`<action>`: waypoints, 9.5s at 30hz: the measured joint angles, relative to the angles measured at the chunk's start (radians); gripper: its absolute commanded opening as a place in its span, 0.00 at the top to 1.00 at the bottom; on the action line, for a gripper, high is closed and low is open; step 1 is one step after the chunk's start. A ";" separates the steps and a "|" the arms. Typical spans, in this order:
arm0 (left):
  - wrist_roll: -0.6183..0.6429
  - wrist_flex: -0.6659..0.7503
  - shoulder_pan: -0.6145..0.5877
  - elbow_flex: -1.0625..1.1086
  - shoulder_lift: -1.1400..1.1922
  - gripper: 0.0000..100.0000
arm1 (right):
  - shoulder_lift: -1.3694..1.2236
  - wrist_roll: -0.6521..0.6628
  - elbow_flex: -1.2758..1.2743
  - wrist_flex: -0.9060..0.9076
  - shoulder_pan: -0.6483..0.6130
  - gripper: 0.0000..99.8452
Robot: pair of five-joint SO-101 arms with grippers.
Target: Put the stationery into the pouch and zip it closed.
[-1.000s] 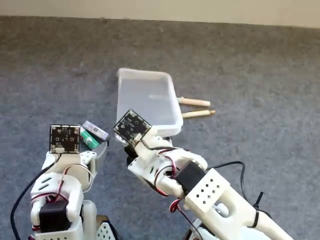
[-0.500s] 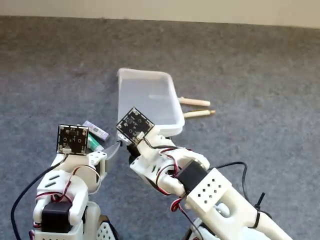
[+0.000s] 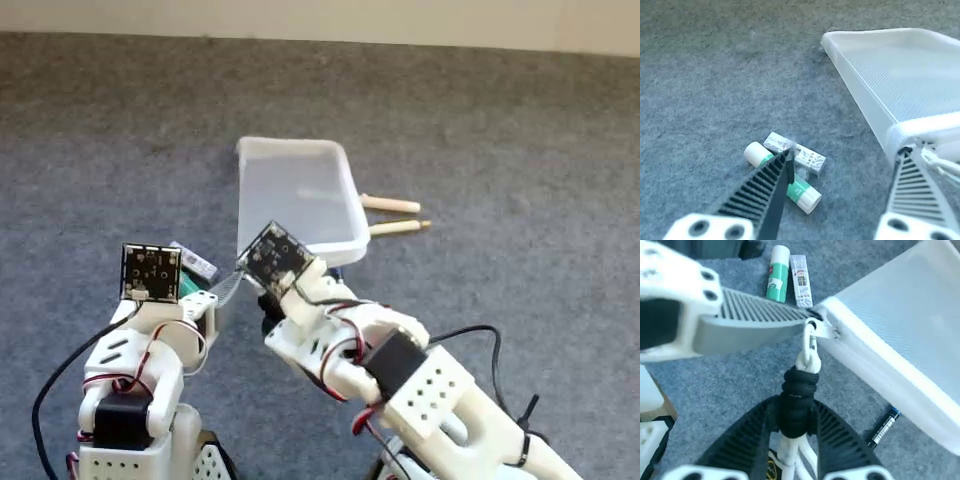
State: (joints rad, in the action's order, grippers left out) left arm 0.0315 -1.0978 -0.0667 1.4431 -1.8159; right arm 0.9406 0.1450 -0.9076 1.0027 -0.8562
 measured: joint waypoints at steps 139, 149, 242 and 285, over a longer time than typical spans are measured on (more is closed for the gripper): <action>-0.100 0.048 -0.170 0.055 0.008 0.99 | 0.095 -0.060 0.310 0.393 0.100 0.76; -0.109 0.023 -0.170 0.055 0.006 0.99 | 0.095 -0.061 0.138 0.209 0.331 0.76; -0.110 -0.002 -0.170 0.055 -0.002 0.99 | -0.896 -0.124 0.256 -0.267 0.419 0.90; -0.098 -0.244 -0.172 -0.870 0.640 0.99 | -1.065 -0.124 0.368 -0.199 0.427 0.99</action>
State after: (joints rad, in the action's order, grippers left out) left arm -0.0667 -1.3418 -0.2386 0.5731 -1.1761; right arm -0.1243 0.0207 -0.5393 0.8032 -0.4296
